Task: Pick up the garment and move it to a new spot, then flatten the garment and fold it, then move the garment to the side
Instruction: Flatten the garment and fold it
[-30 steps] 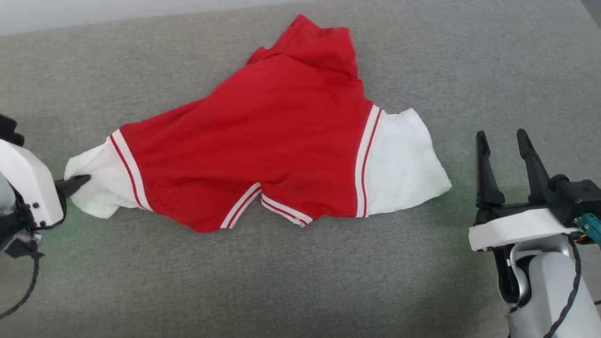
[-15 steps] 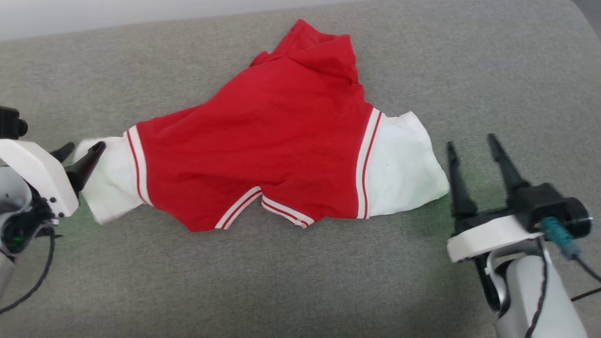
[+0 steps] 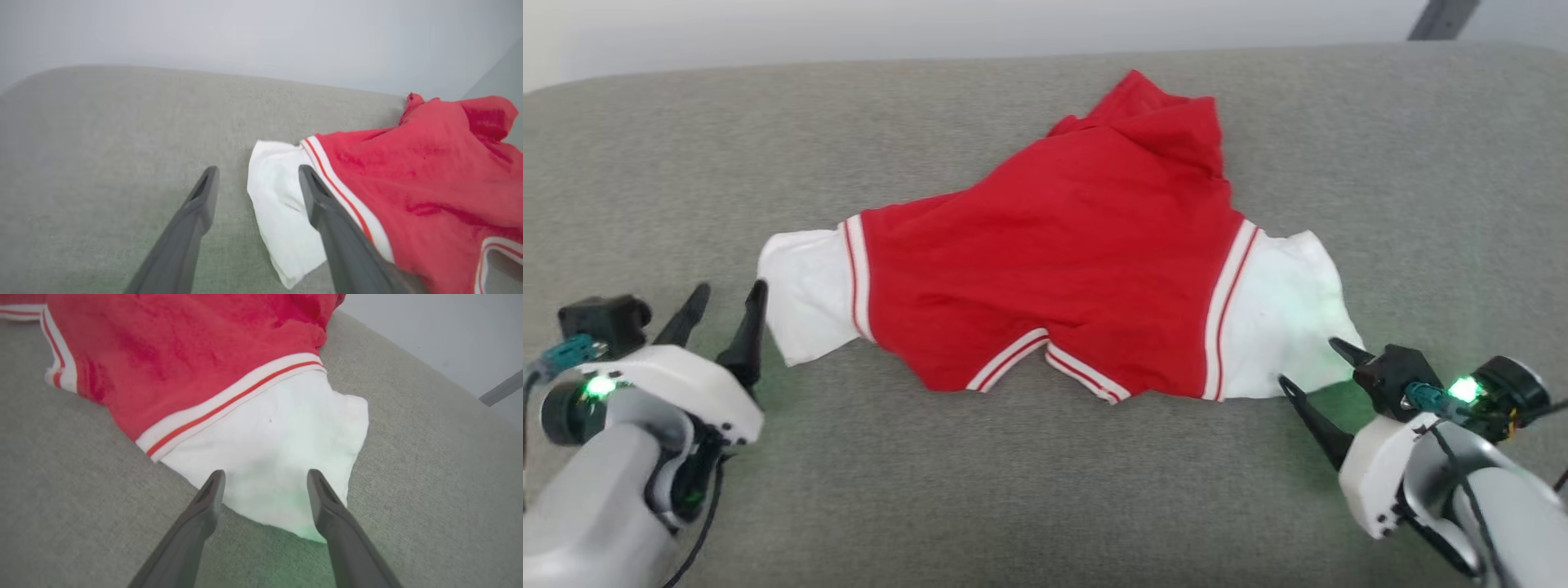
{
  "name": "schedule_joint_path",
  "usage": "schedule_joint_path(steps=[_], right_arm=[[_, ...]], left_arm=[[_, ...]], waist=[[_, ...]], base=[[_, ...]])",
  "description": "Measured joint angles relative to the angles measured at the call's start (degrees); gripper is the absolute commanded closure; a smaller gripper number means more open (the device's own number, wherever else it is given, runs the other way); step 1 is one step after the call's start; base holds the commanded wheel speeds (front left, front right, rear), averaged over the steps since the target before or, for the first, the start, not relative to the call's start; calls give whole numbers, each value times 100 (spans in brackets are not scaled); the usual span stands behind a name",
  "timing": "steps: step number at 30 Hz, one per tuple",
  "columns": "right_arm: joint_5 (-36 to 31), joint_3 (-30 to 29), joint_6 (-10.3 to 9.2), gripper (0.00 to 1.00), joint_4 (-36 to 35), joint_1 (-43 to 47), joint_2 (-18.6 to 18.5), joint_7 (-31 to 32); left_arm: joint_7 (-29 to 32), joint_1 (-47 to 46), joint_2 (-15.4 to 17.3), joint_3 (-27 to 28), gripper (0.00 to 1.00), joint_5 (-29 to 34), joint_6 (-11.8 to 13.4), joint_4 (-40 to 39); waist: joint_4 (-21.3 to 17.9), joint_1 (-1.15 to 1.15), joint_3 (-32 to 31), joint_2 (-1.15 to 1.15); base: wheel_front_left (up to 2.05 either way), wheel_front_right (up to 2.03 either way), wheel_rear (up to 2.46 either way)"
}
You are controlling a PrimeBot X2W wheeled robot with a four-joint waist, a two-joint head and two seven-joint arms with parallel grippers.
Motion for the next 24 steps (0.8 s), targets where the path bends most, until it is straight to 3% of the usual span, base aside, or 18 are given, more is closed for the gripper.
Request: schedule_joint_path(steps=[1, 6, 12, 19, 24], right_arm=[[261, 330, 0, 0, -171, -69, -385, 336], [847, 909, 0, 0, -552, -238, -1210, 1028], [1282, 1274, 0, 0, -860, -351, -1851, 1536], [1534, 1691, -1, 0, -1003, -570, -2321, 2042], [1577, 1840, 12, 0, -910, -824, -2398, 2130]], left_arm=[[-2, 174, -178, 478, 0, 516, 209, -381], [-8, 1170, -730, 1545, 0, 1880, 516, -1430], [-9, 2002, -1304, 2513, 0, 2936, 530, -2319], [-8, 2602, -1970, 3259, 0, 3777, 194, -2824], [-8, 2557, -2174, 3523, 0, 4146, -112, -2877]], waist=[[121, 0, -23, 0], [416, 0, -39, 0], [662, 0, -17, 0], [880, 0, 161, 0], [966, 0, 401, 0]], base=[[0, 0, 0], [0, 0, 0], [0, 0, 0], [0, 0, 0], [0, 0, 0]])
